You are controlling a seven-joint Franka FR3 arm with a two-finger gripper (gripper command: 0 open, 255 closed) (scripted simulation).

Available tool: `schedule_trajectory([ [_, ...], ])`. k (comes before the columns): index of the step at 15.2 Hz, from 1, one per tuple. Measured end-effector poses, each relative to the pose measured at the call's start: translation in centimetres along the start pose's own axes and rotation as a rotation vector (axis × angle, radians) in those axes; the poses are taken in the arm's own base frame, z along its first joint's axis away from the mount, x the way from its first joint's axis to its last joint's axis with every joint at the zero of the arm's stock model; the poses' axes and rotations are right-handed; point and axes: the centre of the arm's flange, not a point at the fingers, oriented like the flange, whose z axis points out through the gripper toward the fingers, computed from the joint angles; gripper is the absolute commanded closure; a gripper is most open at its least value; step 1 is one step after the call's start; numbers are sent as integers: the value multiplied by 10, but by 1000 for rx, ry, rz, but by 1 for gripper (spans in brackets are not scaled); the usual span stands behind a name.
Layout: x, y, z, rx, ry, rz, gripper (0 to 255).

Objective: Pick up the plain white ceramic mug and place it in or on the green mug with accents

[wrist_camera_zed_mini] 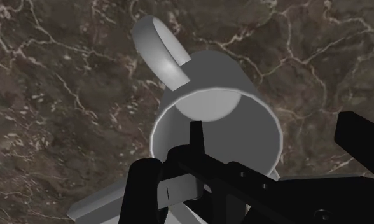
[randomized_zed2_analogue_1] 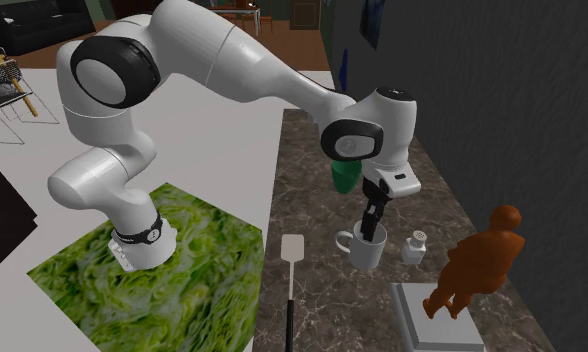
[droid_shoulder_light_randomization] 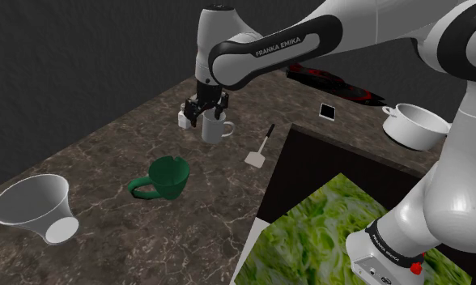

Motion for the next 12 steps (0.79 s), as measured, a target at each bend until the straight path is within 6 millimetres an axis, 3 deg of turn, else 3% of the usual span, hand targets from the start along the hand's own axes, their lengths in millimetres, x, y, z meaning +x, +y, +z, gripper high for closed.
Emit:
schedule_trajectory([
  [2, 0, 0, 0, 0, 0, 0, 0],
  [3, 0, 0, 0, 0, 0, 0, 255],
  [12, 0, 0, 0, 0, 0, 0, 255],
])
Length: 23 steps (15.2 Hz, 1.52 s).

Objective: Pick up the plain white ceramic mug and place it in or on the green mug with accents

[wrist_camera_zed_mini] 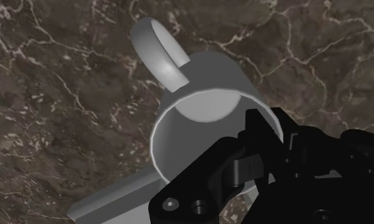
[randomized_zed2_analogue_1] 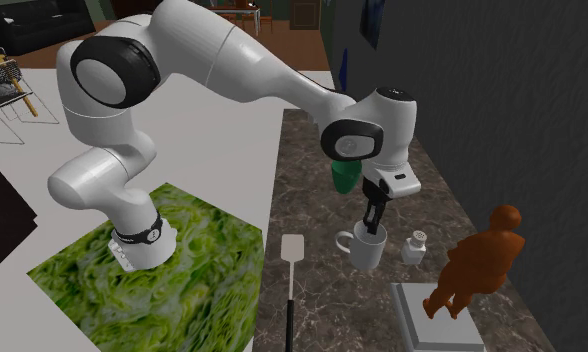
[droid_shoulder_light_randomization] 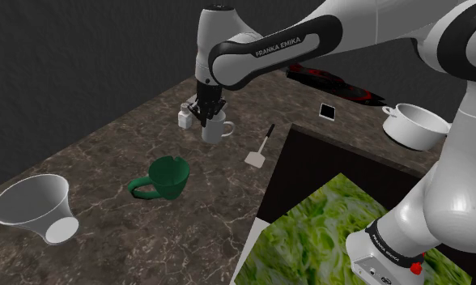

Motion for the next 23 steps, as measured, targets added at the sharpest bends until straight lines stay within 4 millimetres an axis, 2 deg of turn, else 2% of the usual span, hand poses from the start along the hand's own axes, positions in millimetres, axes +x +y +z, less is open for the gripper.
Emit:
schedule_trajectory([
  [2, 0, 0, -3, 0, 0, 0, 255],
  [6, 2, 0, -20, 0, 0, 0, 255],
  [23, 8, 1, -111, 0, 0, 0, 255],
])
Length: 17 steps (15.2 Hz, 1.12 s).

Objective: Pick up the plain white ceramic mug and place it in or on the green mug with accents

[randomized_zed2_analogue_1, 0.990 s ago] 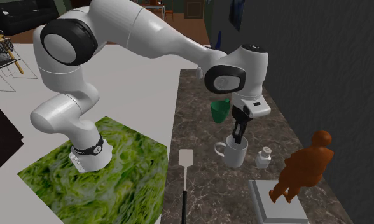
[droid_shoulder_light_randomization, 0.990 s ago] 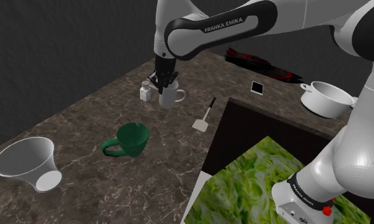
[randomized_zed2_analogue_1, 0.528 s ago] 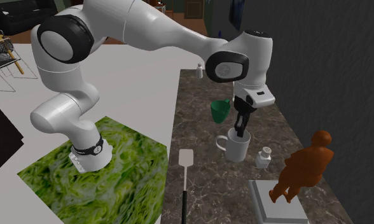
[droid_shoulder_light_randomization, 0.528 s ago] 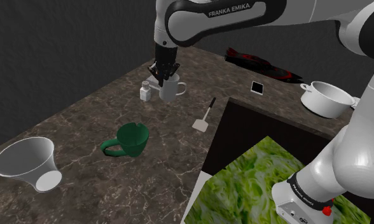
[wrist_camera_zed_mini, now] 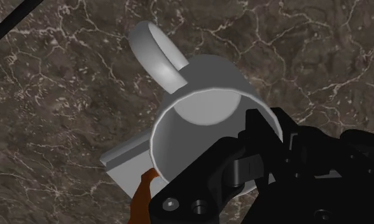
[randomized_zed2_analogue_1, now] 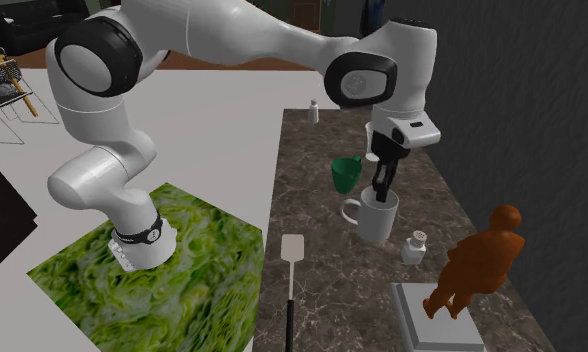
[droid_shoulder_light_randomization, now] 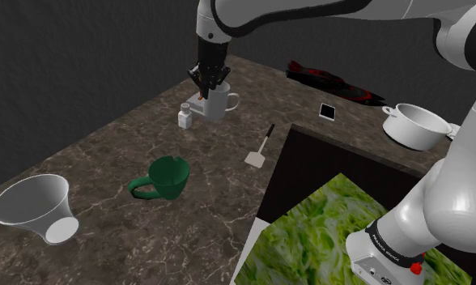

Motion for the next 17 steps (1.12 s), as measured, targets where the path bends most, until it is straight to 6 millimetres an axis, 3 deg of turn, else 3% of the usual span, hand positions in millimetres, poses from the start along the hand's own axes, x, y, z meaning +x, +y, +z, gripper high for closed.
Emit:
schedule_trajectory([
  [11, 4, 1, -56, 0, 0, 0, 255],
  [13, -4, -10, -61, 0, 0, 0, 255],
  [17, -30, -52, -74, 0, -1, -1, 255],
])
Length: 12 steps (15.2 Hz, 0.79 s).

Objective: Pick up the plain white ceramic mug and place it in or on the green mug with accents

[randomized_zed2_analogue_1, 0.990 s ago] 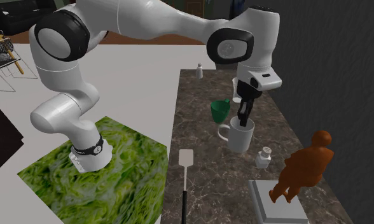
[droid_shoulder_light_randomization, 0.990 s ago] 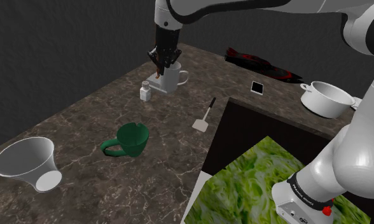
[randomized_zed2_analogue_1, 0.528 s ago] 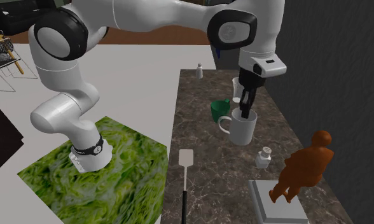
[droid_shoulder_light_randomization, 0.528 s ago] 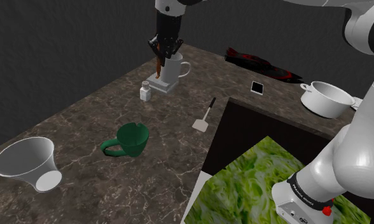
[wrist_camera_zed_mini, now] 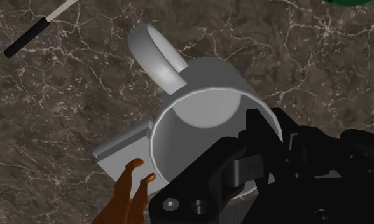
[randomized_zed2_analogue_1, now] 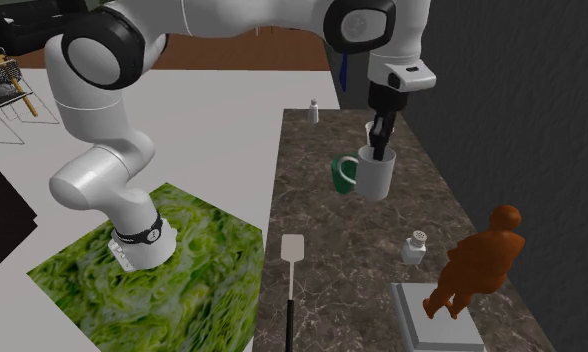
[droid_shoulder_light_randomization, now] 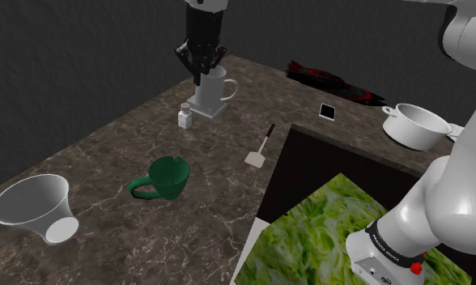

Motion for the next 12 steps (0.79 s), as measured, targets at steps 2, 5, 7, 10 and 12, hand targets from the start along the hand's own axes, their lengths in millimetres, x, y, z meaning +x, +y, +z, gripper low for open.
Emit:
schedule_trajectory([
  [2, -16, -22, 0, 0, 1, 0, 255],
  [5, -40, -54, -5, 0, 0, 0, 255],
  [7, -49, -77, -13, 0, 0, 0, 255],
  [10, -75, -109, -20, 0, 0, -1, 255],
  [12, -88, -132, -24, 0, 1, 0, 255],
])
